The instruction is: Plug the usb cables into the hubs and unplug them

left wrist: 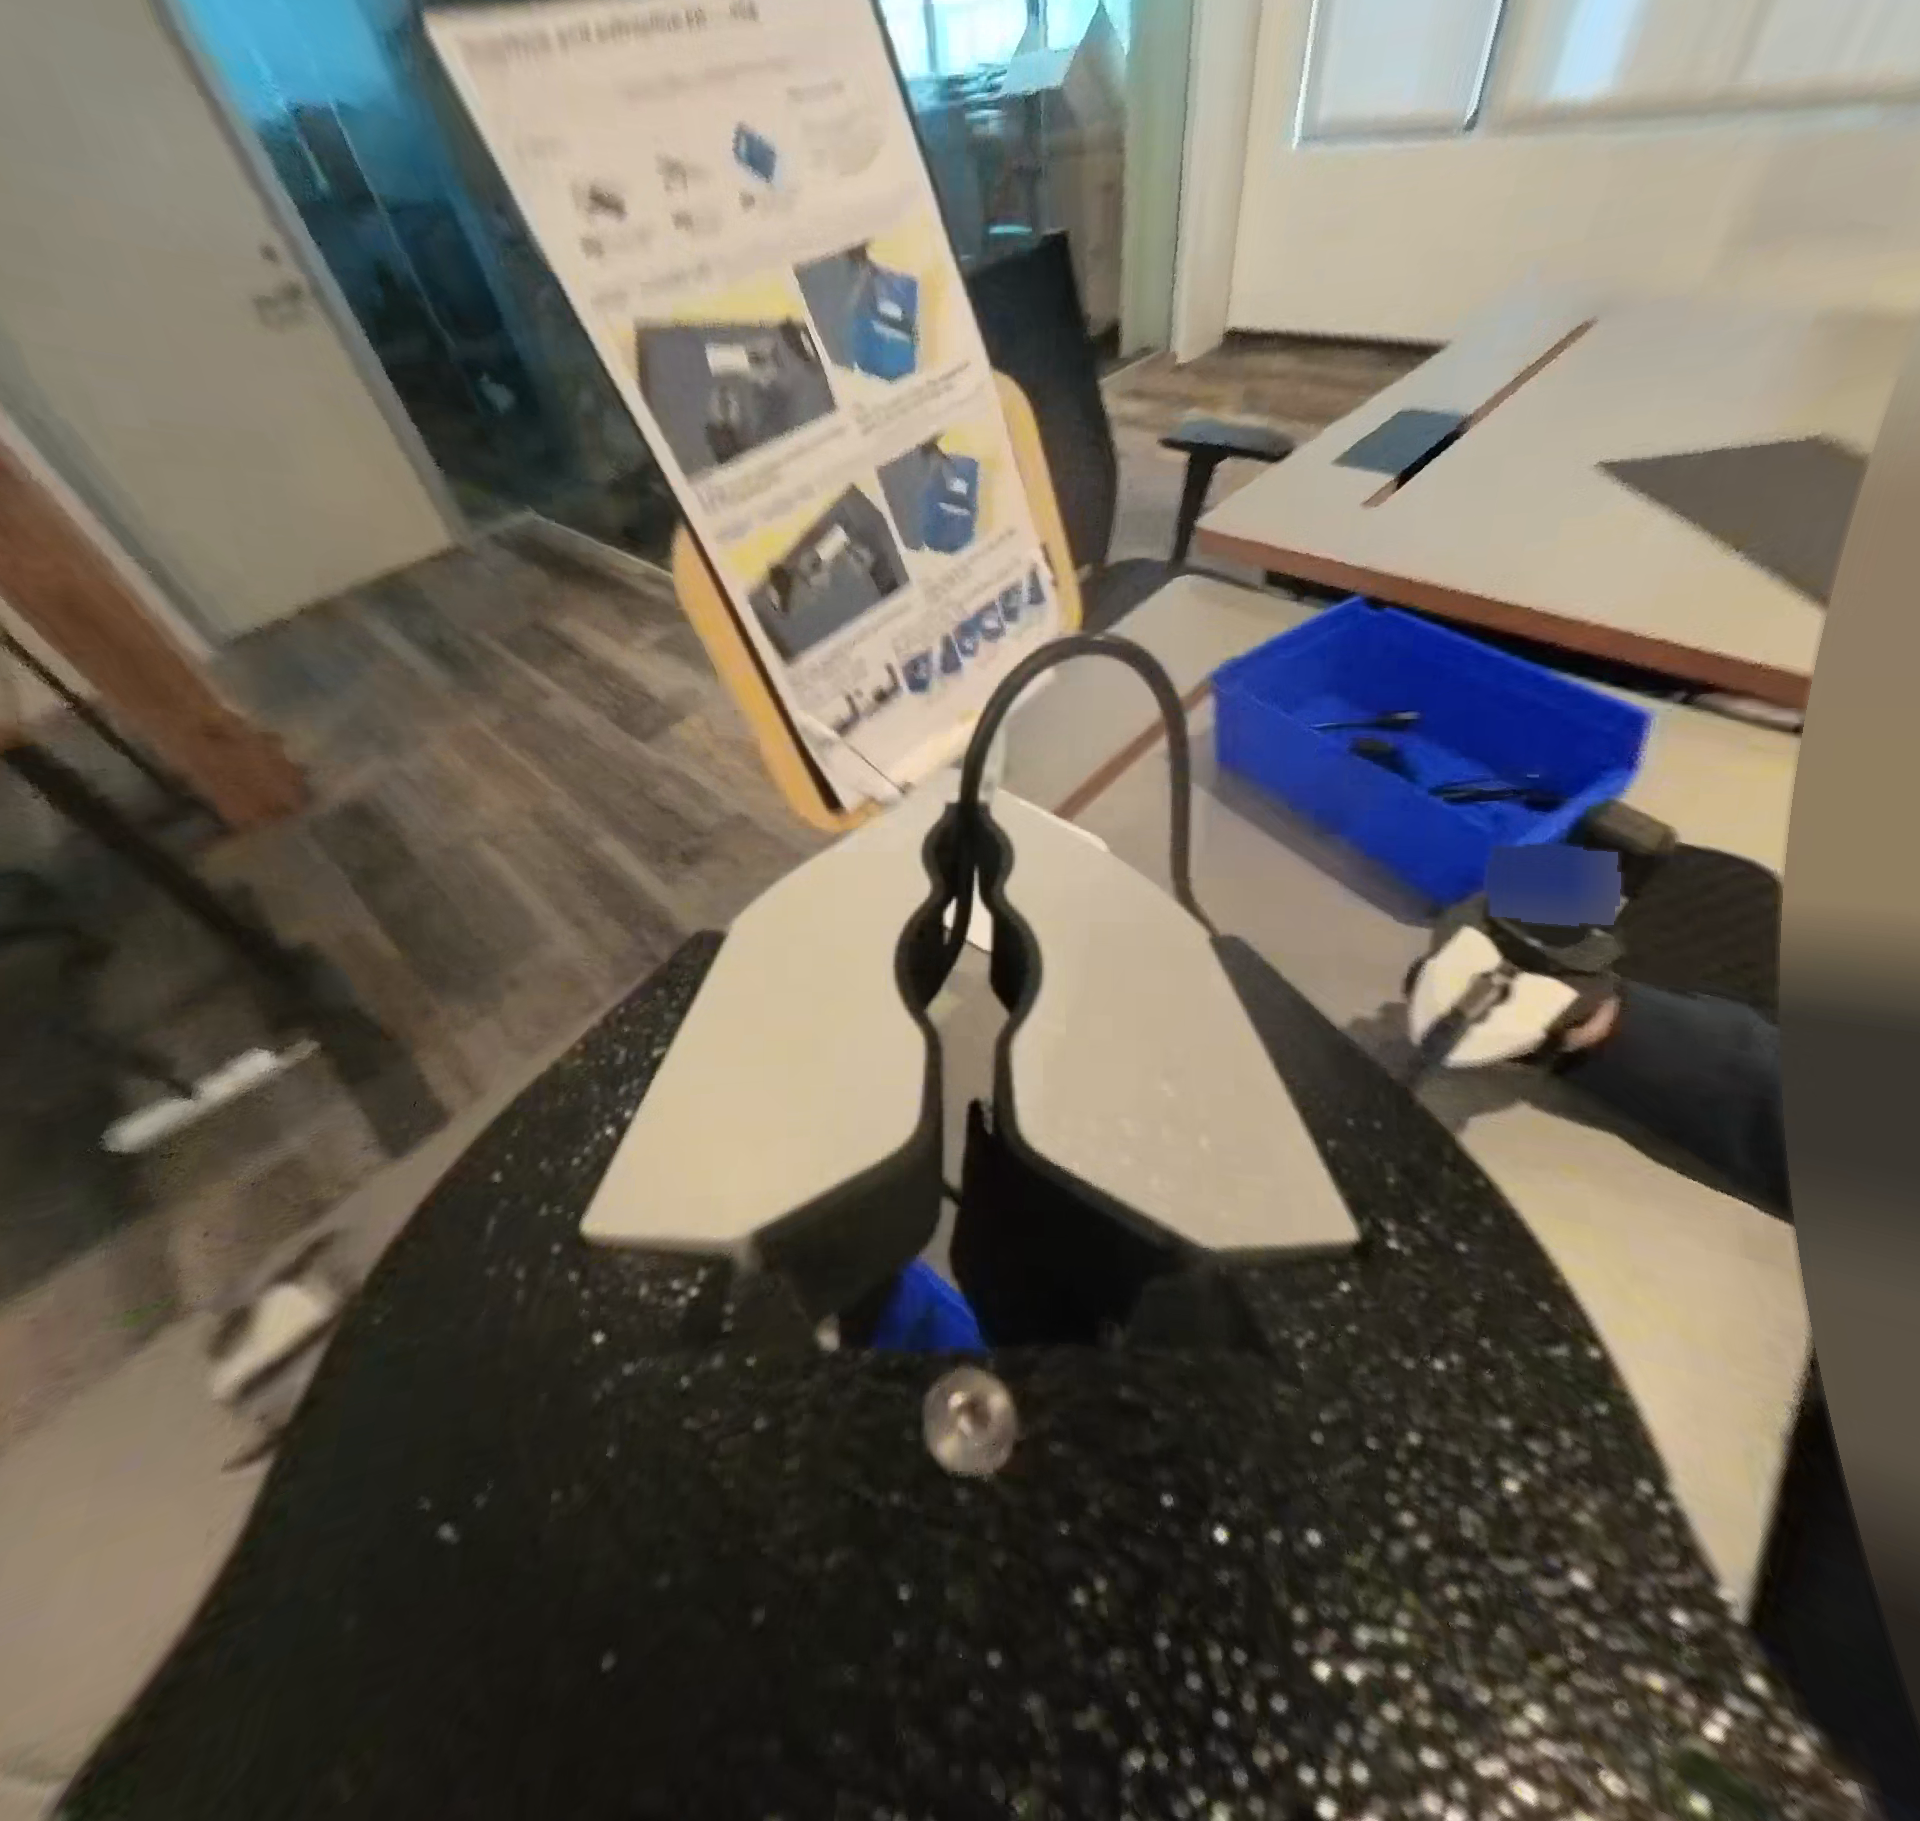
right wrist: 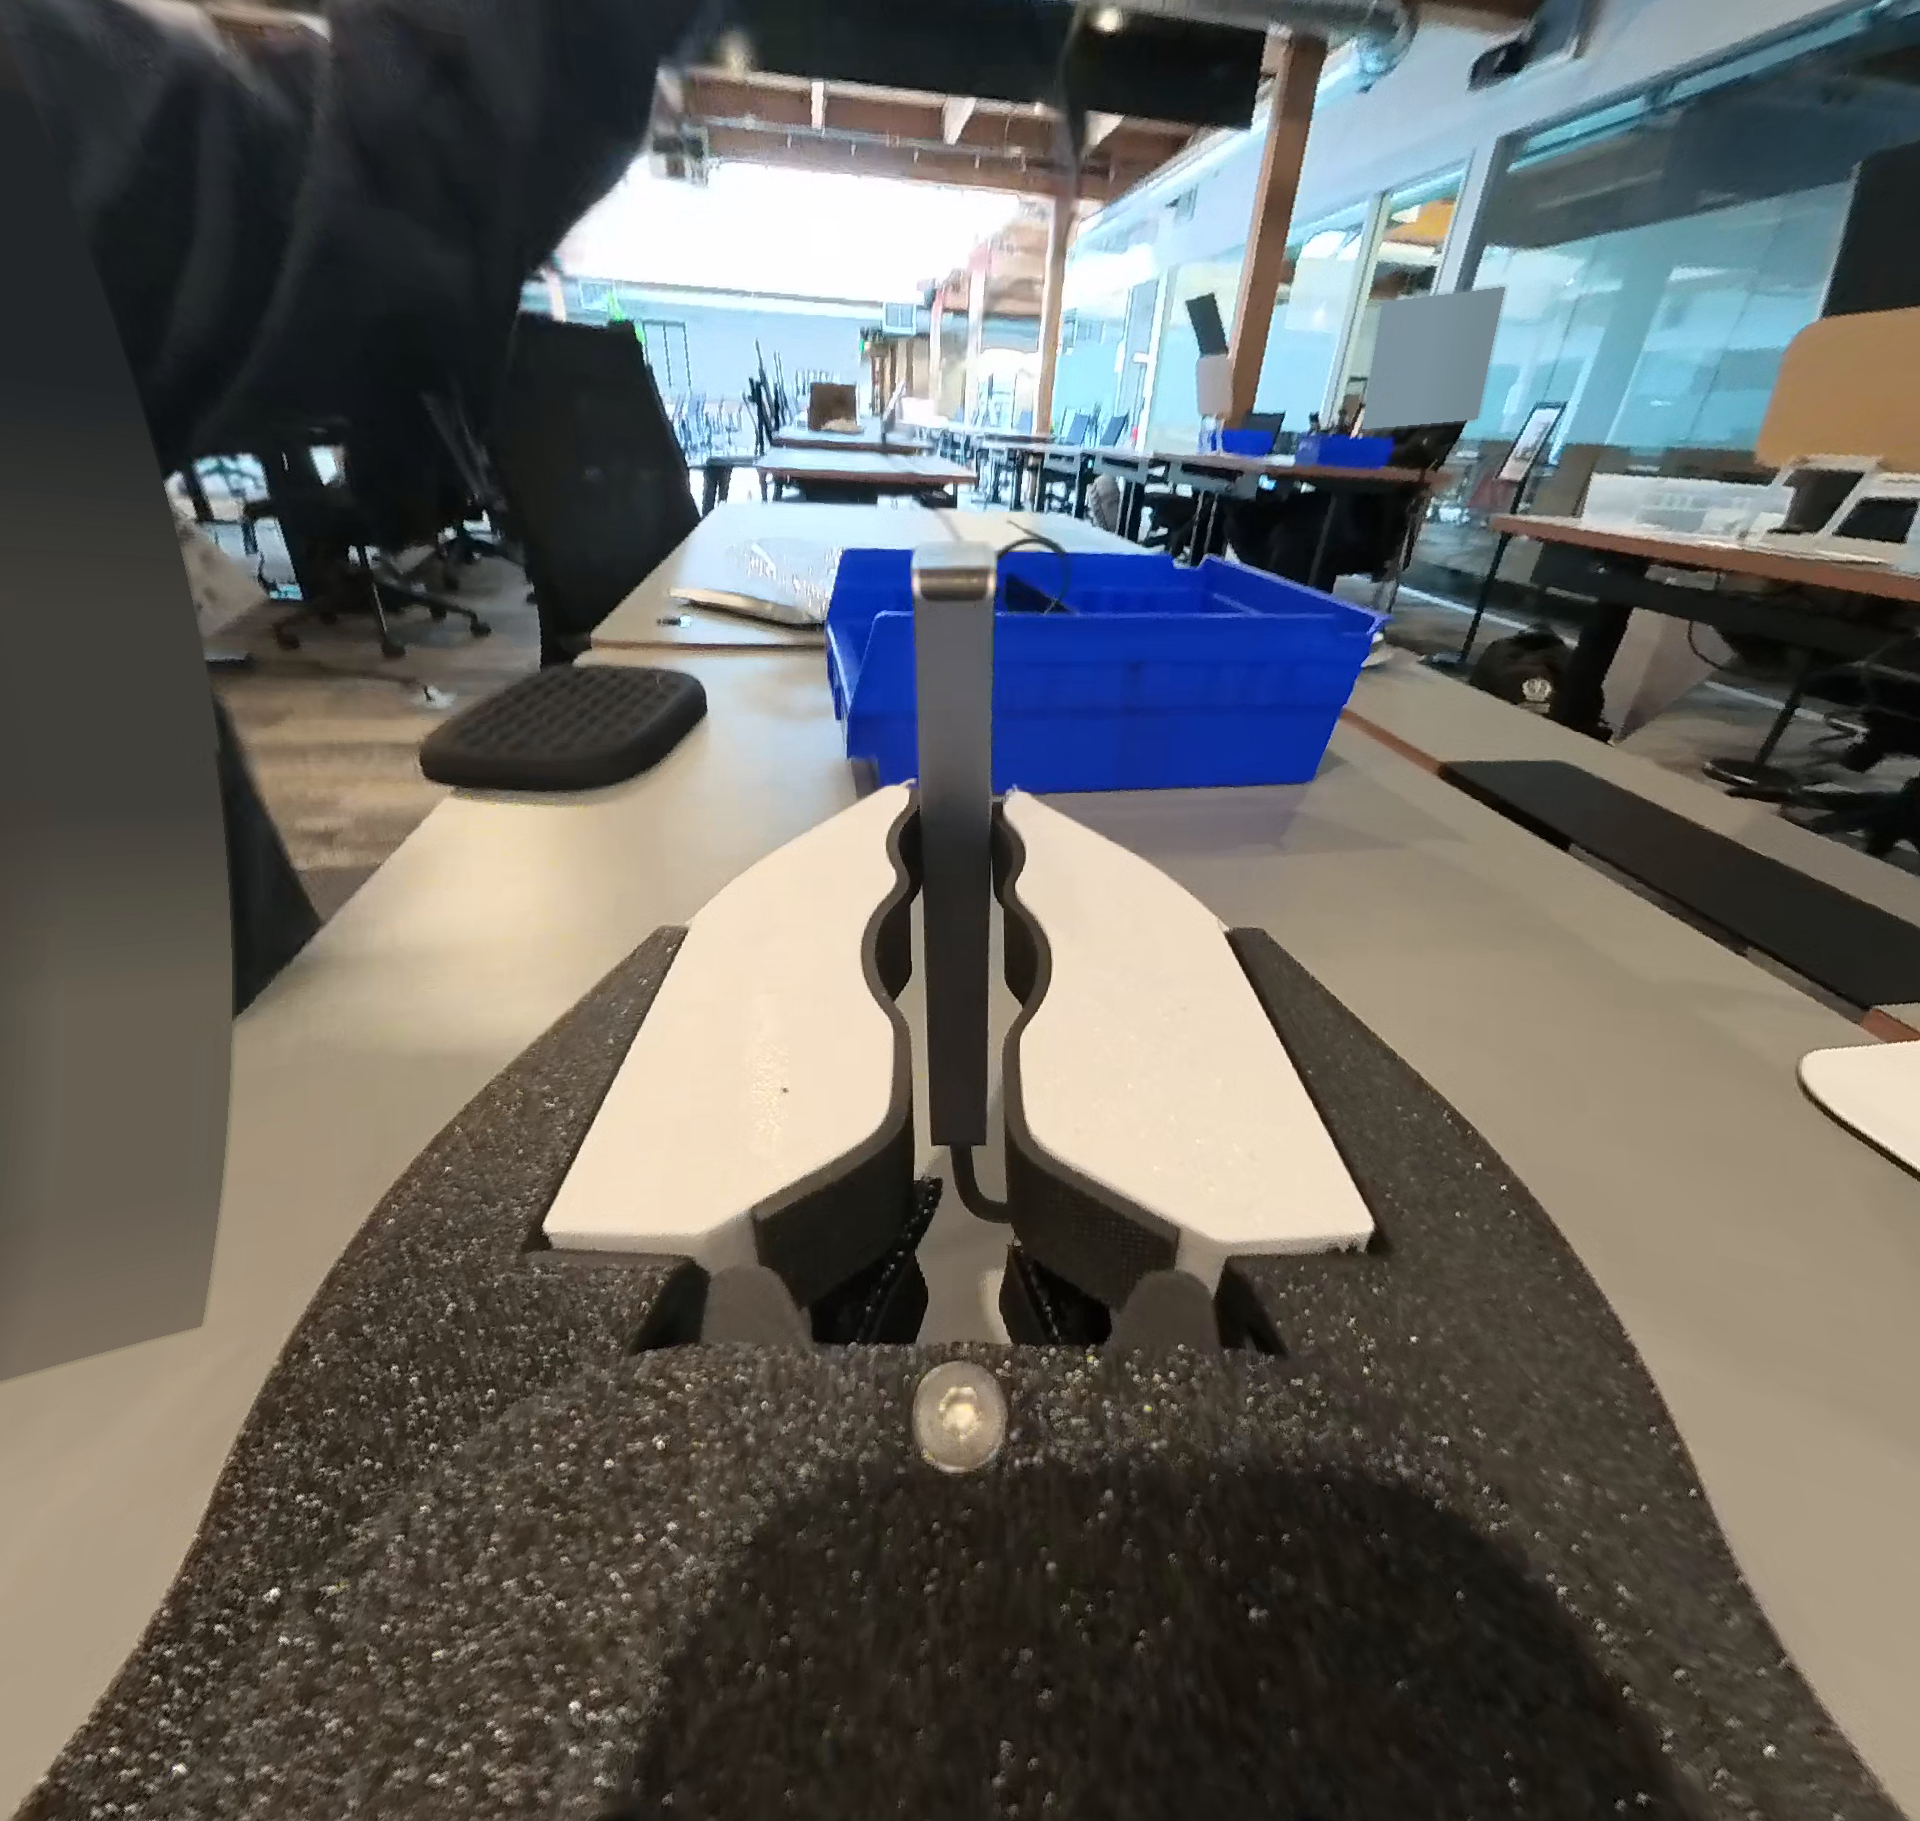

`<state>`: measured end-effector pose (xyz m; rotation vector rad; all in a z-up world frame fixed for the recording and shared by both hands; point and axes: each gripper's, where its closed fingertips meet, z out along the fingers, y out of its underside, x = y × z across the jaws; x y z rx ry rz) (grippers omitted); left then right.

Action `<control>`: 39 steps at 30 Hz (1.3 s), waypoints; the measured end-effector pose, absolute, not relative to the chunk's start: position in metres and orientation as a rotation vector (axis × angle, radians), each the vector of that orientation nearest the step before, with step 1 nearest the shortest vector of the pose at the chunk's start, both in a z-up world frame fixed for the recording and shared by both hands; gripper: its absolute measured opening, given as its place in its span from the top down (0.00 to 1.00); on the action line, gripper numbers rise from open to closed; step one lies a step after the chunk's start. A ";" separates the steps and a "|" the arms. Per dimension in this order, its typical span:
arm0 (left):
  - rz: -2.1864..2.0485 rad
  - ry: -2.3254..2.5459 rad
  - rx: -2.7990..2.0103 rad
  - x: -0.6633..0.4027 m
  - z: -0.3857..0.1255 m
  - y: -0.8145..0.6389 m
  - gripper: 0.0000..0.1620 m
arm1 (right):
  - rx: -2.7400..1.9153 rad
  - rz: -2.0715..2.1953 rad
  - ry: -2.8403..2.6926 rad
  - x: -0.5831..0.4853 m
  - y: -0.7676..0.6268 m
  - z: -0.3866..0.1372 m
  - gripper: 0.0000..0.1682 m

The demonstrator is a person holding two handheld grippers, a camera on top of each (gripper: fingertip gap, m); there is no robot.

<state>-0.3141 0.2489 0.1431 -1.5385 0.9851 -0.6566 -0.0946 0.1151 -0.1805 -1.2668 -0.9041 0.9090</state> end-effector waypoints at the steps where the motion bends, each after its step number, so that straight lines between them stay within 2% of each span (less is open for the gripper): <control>1: -0.609 1.001 -1.526 -0.306 0.165 0.250 0.98 | -1.265 0.910 -0.900 -0.093 0.116 -0.179 0.93; 9: -0.326 0.979 -1.386 -0.244 0.338 0.240 0.99 | -1.245 0.909 -0.876 -0.084 0.118 -0.173 0.93; 11: -0.280 0.973 -1.376 -0.229 0.361 0.236 0.99 | -1.230 0.904 -0.868 -0.081 0.116 -0.168 0.93; 14: -0.318 0.991 -1.408 -0.201 0.359 0.238 0.99 | -1.201 0.892 -0.851 -0.074 0.114 -0.158 0.93; 19: -0.415 1.070 -1.513 -0.166 0.274 0.258 0.99 | -1.140 0.843 -0.812 -0.055 0.107 -0.136 0.93; 30: -0.705 1.298 -1.693 -0.135 -0.013 0.236 0.99 | -1.030 0.903 -0.601 -0.010 0.106 -0.109 0.93; 39: -0.635 1.270 -1.741 -0.155 -0.153 0.209 0.99 | -1.094 0.933 -0.625 -0.018 0.113 -0.122 0.93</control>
